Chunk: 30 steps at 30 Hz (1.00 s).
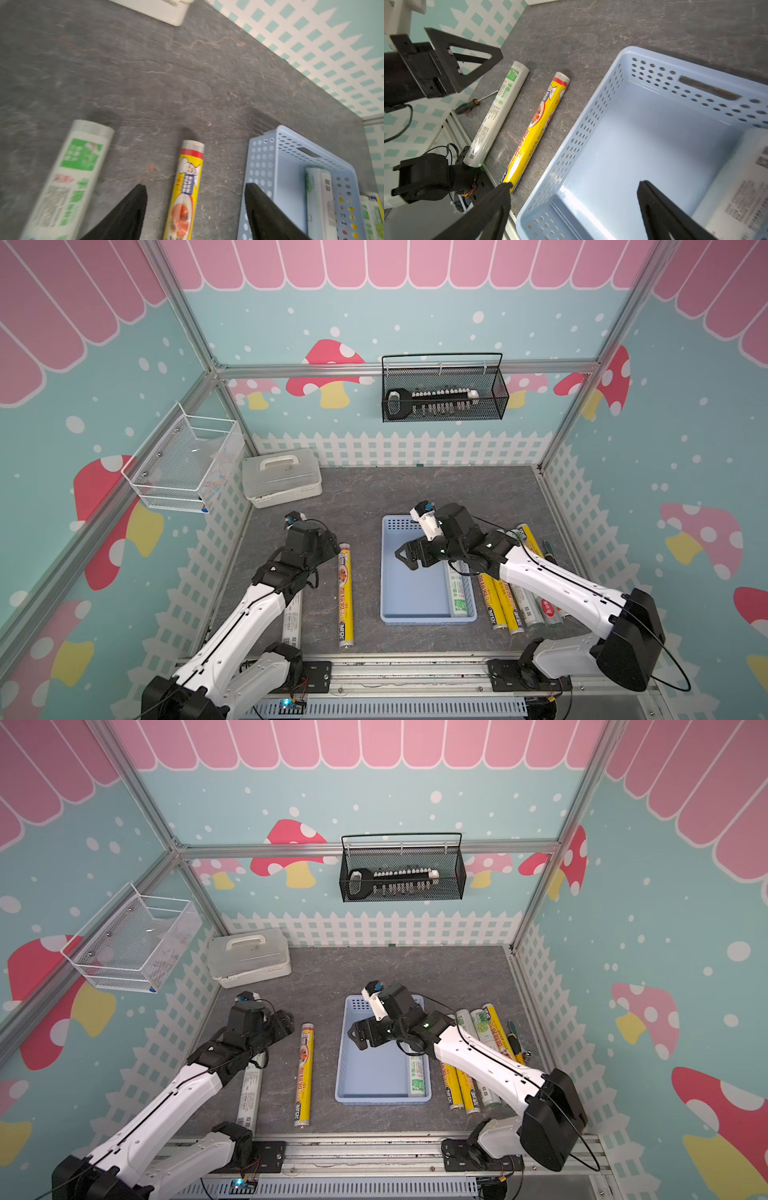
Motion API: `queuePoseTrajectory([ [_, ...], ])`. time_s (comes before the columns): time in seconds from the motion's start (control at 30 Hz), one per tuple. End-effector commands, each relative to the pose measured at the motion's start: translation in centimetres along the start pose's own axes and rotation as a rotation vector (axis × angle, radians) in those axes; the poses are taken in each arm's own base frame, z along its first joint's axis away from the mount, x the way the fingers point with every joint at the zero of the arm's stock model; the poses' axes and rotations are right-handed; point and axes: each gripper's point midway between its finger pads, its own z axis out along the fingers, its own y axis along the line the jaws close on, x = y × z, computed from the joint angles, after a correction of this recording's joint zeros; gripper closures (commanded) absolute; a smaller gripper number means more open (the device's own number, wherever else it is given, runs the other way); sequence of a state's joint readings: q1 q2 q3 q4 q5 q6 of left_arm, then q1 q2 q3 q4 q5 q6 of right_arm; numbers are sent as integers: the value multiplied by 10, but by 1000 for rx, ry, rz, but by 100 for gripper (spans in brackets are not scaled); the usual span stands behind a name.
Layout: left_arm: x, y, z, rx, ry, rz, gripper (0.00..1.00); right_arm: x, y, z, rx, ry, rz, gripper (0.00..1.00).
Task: Put the plastic wrap into the basket
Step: Pick up the plastic wrap from the center of the board.
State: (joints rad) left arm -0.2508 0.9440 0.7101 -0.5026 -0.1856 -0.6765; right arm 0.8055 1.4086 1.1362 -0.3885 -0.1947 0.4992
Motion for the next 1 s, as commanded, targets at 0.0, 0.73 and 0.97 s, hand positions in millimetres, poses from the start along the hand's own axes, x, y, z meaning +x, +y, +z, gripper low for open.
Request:
queuePoseTrajectory([
  [0.0, 19, 53, -6, -173, 46, -26, 18, -9, 23, 14, -19, 9, -105, 3],
  [0.73, 65, 127, 24, -349, 221, -309, 1, 4, 80, 70, -128, 105, -151, 2],
  [0.97, 77, 127, 39, -343, 292, -261, 3, 7, 78, 74, -117, 120, -140, 3],
])
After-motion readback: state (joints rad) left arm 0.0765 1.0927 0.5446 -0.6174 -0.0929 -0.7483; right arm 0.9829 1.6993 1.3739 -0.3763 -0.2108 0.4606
